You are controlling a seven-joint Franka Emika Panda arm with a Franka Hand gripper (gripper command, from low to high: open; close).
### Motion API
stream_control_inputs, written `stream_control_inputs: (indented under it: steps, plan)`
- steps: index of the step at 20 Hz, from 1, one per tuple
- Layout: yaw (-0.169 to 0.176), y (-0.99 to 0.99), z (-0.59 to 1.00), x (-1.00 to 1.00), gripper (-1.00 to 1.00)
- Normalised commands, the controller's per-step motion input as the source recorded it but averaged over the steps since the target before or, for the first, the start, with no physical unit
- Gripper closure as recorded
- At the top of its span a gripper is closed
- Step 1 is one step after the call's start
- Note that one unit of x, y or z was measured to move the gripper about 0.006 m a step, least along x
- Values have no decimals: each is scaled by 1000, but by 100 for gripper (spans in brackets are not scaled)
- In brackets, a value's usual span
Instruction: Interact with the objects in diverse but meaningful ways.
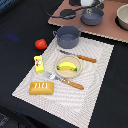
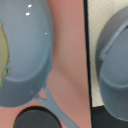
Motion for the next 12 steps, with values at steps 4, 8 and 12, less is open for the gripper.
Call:
stream_control_inputs:
  steps: [4, 8, 12]
  plan:
    - [-16, -826, -47, -544, -100]
    - [-28, -769, -69, -614, -100]
    - [-35, -744, -119, -628, -100]
